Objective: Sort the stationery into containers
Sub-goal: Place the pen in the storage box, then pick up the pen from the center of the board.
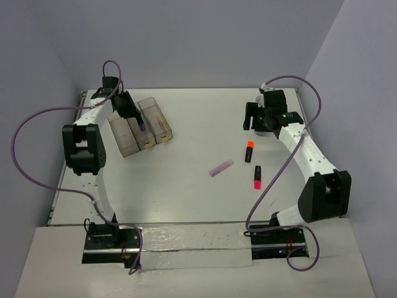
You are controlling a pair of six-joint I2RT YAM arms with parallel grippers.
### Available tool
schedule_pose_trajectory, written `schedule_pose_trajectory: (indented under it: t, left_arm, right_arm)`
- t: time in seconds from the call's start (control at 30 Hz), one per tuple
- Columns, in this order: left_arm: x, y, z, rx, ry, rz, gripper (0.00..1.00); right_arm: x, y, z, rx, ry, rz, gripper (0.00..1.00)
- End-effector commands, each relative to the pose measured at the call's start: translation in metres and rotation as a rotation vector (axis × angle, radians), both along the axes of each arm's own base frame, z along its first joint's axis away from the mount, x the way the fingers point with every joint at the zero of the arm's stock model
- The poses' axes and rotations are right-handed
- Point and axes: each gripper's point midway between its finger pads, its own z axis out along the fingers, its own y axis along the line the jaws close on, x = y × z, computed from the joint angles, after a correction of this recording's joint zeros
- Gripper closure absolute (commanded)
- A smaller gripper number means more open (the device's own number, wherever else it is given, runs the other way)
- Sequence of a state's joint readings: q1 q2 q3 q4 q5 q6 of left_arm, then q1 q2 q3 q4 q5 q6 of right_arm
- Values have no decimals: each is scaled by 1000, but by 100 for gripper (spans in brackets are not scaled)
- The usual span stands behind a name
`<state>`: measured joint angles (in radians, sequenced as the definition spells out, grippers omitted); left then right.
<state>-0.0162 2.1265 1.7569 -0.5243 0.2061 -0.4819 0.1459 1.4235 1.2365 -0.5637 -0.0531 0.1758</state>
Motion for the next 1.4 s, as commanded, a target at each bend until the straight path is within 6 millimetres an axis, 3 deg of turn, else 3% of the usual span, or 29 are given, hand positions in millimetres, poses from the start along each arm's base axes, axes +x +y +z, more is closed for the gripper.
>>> schedule_pose_trajectory:
  t: [0.0,0.17,0.3,0.4,0.6,0.7,0.77,0.83,0.9,1.0,1.07,1.1,1.2,1.3,1.37]
  left_arm:
    - [9,1,12,-6,-62,17,63]
    - [12,-3,14,-23,-61,1,48]
    - [17,-4,28,-18,-91,-12,38]
    - [16,-1,41,7,-109,-25,38]
    - [13,2,118,90,-279,-127,38]
    - [-18,15,176,230,-412,-198,38]
    - [-36,20,173,275,-401,-222,38]
    - [-59,26,183,331,-411,-259,38]
    - [-78,33,179,391,-397,-280,37]
    - [-105,57,157,508,-358,-245,37]
    - [-117,70,163,579,-399,-208,37]
    - [-125,77,152,614,-378,-191,36]
    - [-142,102,156,711,-392,-98,33]
    - [-159,122,148,706,-376,-24,31]
    - [-168,129,148,687,-370,18,30]
  right_arm:
    - [2,0,-9,-6,47,14,23]
    - [2,-2,-24,-20,88,9,23]
    - [3,-3,-31,-30,113,5,23]
    - [3,-3,-37,-39,137,12,23]
    - [3,-7,-73,-82,242,1,22]
    - [12,-10,-88,-106,281,-5,21]
    - [15,-12,-102,-126,323,-13,21]
    - [23,-14,-107,-136,337,-27,21]
    - [27,-16,-119,-148,365,-44,21]
    - [29,-15,-136,-148,407,-48,23]
    - [28,-17,-145,-158,418,-61,24]
    - [27,-19,-149,-169,423,-66,24]
    - [24,-31,-162,-230,450,-92,24]
    - [20,-33,-173,-241,483,-94,26]
    - [17,-27,-177,-215,499,-79,32]
